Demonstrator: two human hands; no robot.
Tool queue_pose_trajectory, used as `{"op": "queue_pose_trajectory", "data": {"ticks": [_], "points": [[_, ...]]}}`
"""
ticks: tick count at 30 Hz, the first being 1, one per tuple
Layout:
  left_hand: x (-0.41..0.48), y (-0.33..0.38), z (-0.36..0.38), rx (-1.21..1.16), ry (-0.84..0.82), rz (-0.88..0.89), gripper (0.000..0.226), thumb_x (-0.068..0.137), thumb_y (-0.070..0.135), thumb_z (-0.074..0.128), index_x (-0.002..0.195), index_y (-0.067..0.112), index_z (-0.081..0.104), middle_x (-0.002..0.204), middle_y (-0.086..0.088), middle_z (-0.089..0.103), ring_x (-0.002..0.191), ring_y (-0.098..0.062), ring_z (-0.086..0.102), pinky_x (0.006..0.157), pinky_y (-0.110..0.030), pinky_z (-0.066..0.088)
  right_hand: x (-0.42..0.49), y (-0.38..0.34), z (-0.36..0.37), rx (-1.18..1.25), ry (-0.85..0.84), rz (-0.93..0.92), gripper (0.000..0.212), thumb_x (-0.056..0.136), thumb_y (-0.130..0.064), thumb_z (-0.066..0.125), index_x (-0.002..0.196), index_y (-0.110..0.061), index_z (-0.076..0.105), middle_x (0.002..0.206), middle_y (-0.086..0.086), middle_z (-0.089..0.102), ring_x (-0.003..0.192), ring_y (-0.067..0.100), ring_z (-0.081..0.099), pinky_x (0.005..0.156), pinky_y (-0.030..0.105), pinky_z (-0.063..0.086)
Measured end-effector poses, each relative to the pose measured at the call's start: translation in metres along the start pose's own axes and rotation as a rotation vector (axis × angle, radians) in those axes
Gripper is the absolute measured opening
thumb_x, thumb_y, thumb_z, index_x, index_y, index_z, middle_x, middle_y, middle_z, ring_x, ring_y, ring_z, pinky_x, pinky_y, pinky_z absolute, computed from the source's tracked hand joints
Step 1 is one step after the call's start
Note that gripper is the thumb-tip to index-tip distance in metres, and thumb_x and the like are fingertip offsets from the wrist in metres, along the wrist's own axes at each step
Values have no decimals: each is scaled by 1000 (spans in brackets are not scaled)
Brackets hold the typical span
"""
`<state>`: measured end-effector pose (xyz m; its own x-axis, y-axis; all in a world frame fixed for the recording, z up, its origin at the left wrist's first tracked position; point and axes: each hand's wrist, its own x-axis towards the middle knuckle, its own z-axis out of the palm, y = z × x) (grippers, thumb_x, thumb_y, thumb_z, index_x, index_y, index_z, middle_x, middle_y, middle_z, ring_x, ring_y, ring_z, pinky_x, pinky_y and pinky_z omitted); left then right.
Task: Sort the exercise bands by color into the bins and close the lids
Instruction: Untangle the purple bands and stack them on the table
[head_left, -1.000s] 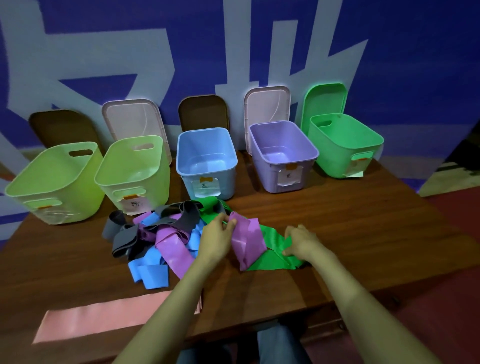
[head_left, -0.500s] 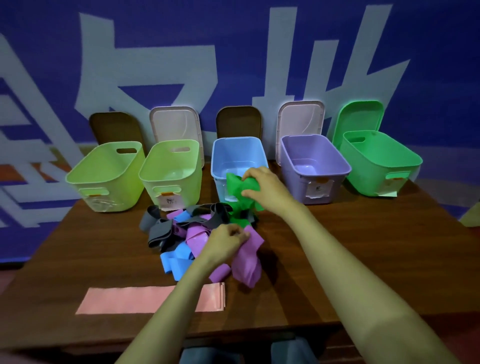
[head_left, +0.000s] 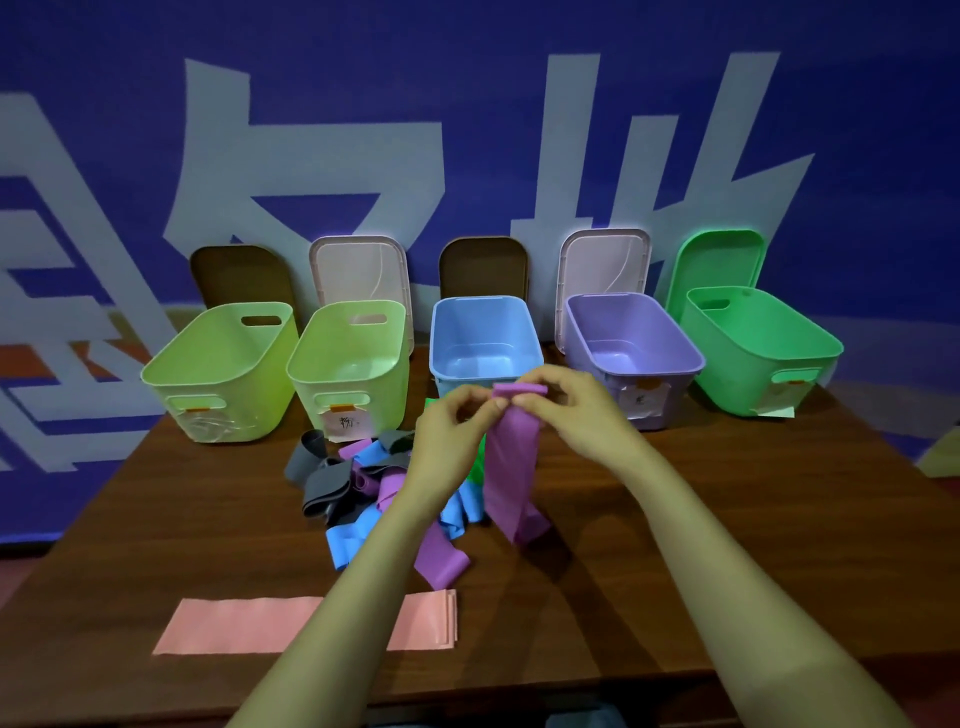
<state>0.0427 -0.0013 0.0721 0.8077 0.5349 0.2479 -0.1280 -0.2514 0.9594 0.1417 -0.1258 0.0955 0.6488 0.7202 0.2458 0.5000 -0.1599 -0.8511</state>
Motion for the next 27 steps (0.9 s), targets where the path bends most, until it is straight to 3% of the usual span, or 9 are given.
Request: {"op": "queue_pose_trajectory", "data": {"ticks": [4, 7, 9, 13, 18, 21, 24, 27], "points": [[19, 22, 6, -152, -108, 46, 5, 88, 15, 63, 90, 20, 63, 85, 2, 68, 81, -9, 63, 76, -25, 53, 19, -43, -22, -48, 102, -115, 14, 92, -18, 57, 99, -13, 68, 95, 1, 68, 90, 16, 61, 80, 28, 47], [28, 33, 7, -156, -197, 44, 11, 88, 11, 63, 95, 19, 61, 82, -3, 67, 75, -7, 64, 71, -21, 51, 40, -69, -40, -61, 175, -183, 16, 93, -23, 56, 101, -15, 67, 98, 3, 65, 91, 19, 59, 79, 31, 47], [30, 37, 7, -132, -244, 42, 11, 89, 8, 62, 95, 17, 62, 83, -4, 67, 72, -4, 64, 68, -17, 50, 50, -85, -52, -33, 203, -217, 12, 92, -21, 57, 98, -19, 67, 92, -3, 64, 86, 12, 57, 77, 28, 46], [28, 31, 7, -85, -304, 4, 8, 91, 7, 58, 92, 13, 63, 85, -3, 66, 76, -4, 62, 72, -18, 50, 61, -109, -71, 22, 213, -247, 11, 90, -20, 61, 90, -30, 64, 93, -10, 64, 90, 12, 60, 79, 32, 53], [27, 24, 8, -194, -242, -74, 11, 96, 11, 49, 91, 15, 58, 78, 1, 63, 73, -7, 60, 71, -22, 49, 65, -120, -78, 8, 261, -243, 4, 90, -24, 61, 94, -23, 62, 92, -7, 61, 94, 16, 60, 78, 34, 54], [27, 24, 4, -206, -175, -51, 3, 91, 17, 59, 93, 16, 61, 81, 4, 68, 77, -6, 64, 68, -17, 48, 64, -122, -80, -16, 311, -229, 5, 90, -25, 61, 93, -23, 62, 91, -7, 61, 93, 17, 59, 78, 33, 53], [28, 19, 0, -138, -173, -14, 3, 87, 20, 65, 89, 19, 68, 87, 4, 71, 82, -8, 64, 75, -23, 50, 63, -122, -81, -97, 343, -221, 7, 88, -26, 63, 94, -23, 64, 91, -4, 56, 86, 11, 52, 72, 23, 46], [28, 10, -3, -2, -149, 9, 14, 92, 22, 59, 84, 24, 70, 82, 10, 69, 79, -6, 61, 81, -33, 49, 61, -121, -83, -250, 392, -203, 13, 86, -27, 65, 97, -22, 69, 74, -12, 45, 69, 4, 43, 60, 13, 34]]}}
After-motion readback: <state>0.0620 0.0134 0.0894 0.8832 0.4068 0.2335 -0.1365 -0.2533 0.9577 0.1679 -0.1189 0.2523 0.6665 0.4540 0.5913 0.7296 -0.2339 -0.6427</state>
